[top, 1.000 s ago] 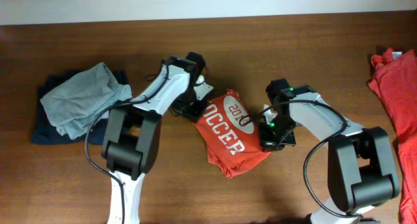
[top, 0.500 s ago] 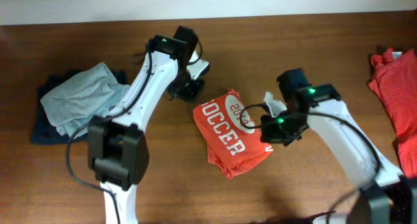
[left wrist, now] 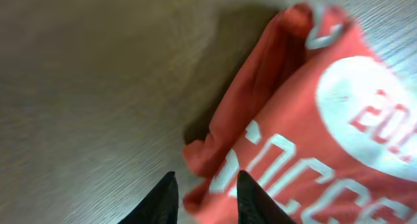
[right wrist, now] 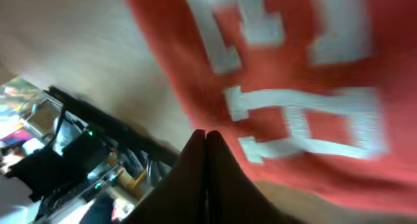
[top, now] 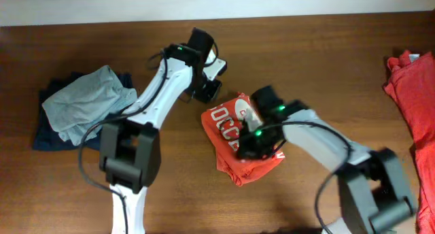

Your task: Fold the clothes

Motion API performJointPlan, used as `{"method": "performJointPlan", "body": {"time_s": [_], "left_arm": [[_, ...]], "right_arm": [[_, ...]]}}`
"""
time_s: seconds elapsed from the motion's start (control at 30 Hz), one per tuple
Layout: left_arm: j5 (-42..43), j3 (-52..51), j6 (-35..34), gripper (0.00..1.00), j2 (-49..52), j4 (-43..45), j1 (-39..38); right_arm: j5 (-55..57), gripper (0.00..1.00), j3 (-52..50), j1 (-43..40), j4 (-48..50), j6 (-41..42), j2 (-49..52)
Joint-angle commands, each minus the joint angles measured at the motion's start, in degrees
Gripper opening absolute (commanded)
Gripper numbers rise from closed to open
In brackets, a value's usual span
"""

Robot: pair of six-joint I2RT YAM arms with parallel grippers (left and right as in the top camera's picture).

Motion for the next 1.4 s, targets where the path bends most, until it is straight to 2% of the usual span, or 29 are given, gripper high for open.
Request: {"method": "performJointPlan", "body": {"time_s": [0.0, 0.3, 0.43, 0.6, 0.73, 0.8, 0.9, 0.93, 1.07, 1.1, 1.27, 1.37], "left_arm": [[2.1, -0.7, 0.0, 0.3, 2.5, 0.3, 0.1], [1.9, -0.7, 0.3, 0.3, 4.5, 0.9, 0.1], [1.9, 0.4, 0.3, 0.3, 4.5, 0.3, 0.3], [1.9, 9.6, -1.5, 0.3, 4.3, -8.7, 1.8], [1.9, 19.1, -1.8, 0.31, 4.3, -17.0, 2.6], [1.5, 22.8, -1.8, 0.39, 4.3, -19.2, 3.0], [1.5, 25.4, -1.0, 0.61, 4.3, -19.5, 3.3], [1.5, 25.4, -0.9, 0.66, 4.3, -19.2, 3.3], [1.5, 25.4, -1.0, 0.67, 4.3, -19.0, 3.3], [1.5, 25.4, -1.0, 0.67, 4.3, -19.0, 3.3], [1.5, 25.4, -1.0, 0.67, 4.3, -19.8, 3.3], [1.5, 25.4, -1.0, 0.67, 4.3, -20.5, 3.3]], "right_arm": [[-1.8, 0.04, -2.3, 1.4, -0.7, 7.0, 3.5], [-3.1, 0.04, -9.6, 1.4, -2.6, 7.6, 3.7], [-6.4, 0.04, -9.7, 1.4, -2.6, 1.5, 3.2], [-6.9, 0.04, -8.0, 1.4, -2.6, -7.6, -3.5], [-4.6, 0.04, -6.1, 1.3, -2.6, -10.8, -12.0], [-1.2, 0.05, -5.0, 1.2, -2.9, -10.8, -16.3], [6.2, 0.05, -3.7, 1.2, -3.2, -5.7, -20.8], [9.2, 0.05, -3.6, 1.2, -3.0, -2.6, -21.9], [17.1, 0.06, -3.7, 1.2, -3.1, 7.4, -22.1], [18.5, 0.1, -3.7, 1.2, -3.1, 9.0, -21.1], [21.4, 0.1, -3.8, 0.5, -2.8, 10.6, -13.7], [17.3, 0.04, -3.8, -1.7, -2.5, 12.0, -7.2]]}}
